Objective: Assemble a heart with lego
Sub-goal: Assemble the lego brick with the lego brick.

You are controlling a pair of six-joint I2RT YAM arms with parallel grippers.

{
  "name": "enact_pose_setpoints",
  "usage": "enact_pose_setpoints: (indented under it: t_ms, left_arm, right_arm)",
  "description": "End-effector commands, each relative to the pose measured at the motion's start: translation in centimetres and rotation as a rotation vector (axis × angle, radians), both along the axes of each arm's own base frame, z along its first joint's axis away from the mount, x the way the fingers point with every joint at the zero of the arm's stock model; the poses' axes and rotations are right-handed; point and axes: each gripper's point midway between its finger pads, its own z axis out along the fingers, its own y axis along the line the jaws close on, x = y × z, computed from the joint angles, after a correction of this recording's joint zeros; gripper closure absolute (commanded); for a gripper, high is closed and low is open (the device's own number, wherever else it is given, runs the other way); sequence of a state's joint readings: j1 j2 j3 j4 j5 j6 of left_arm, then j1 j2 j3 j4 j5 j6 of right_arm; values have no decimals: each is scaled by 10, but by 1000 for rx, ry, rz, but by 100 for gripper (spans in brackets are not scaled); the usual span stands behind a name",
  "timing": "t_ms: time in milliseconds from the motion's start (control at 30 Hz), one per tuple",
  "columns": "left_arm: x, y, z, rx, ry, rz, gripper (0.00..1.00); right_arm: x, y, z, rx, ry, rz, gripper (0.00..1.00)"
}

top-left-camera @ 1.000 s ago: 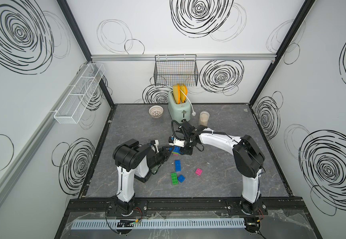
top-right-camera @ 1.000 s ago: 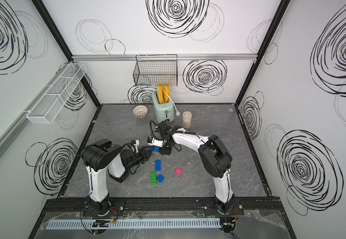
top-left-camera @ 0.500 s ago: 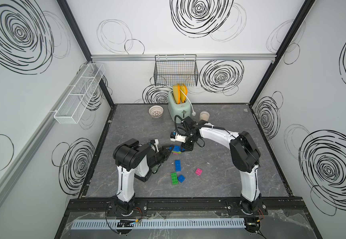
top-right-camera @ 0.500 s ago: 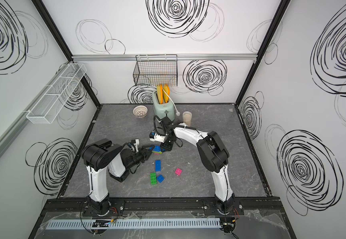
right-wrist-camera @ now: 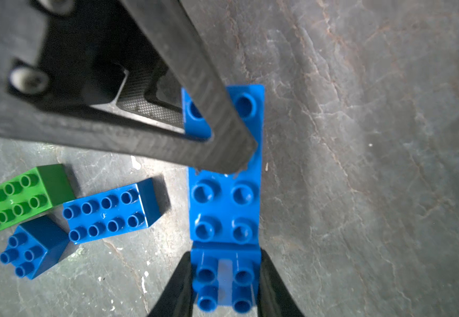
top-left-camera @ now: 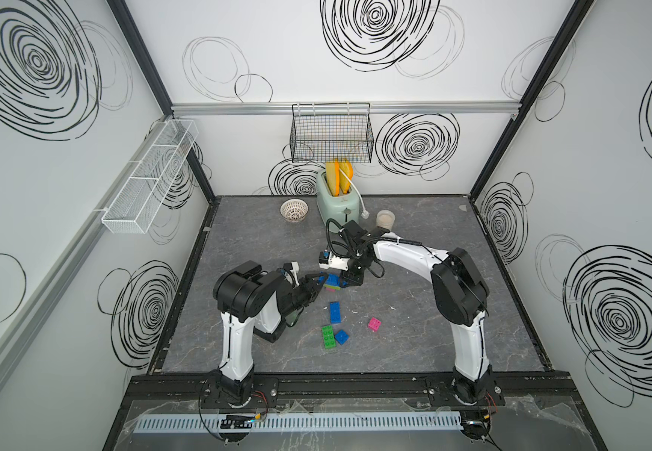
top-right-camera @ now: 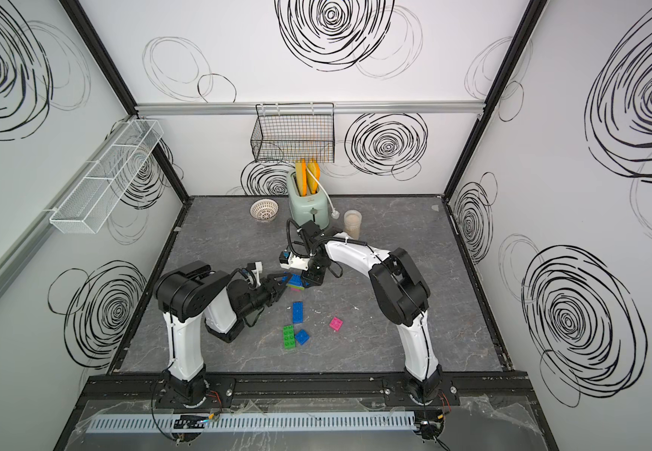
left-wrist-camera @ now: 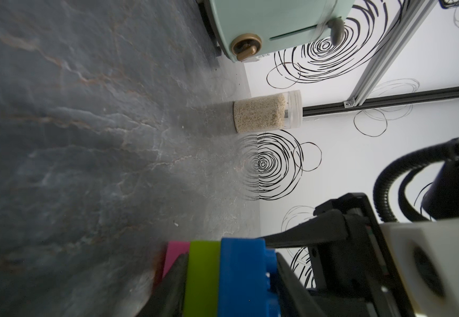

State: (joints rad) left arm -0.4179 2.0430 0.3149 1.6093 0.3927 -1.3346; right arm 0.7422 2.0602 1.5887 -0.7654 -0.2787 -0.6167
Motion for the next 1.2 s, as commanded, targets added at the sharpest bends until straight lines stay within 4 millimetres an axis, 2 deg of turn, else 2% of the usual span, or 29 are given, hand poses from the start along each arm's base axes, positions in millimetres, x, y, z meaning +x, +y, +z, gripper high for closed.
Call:
enact_pose_setpoints:
  t_ms: [0,333,467,533,633,733,867,1000,1100,1167]
  left_arm:
    - [-6,-17,38,-93,-153,-81,67]
    - [-7,-17,38,-93,-153,-87,67]
    - [-7,-18,38,-93,-154,-87,67]
    - [-7,-16,39,-91,-156,-83,67]
    - [-7,-14,39,-90,-156,-77,67]
    - [-7,-12,39,-87,-156,-71,67]
    - [-6,-12,37,-84,-154,-66,67]
    - [-3,-12,36,-85,-152,-59,66]
    - [-1,-12,37,-86,-156,-51,66]
    - [0,-12,36,-88,-154,-48,66]
  right_arm:
    - [-24,19,-26,-11,31,74,73]
    - [-26,22,-32,51,31,35,71]
    - [-16,20,-22,82,19,16,66]
    - [-6,18,-7,124,6,-9,62]
    - [7,14,26,218,-14,-50,40]
    - [14,5,62,307,-40,-89,26]
    - [13,-7,91,353,-85,-133,17]
    - [15,-18,93,317,-107,-227,13]
    - [16,-29,83,257,-95,-330,13]
    - [6,-32,72,214,-64,-368,13]
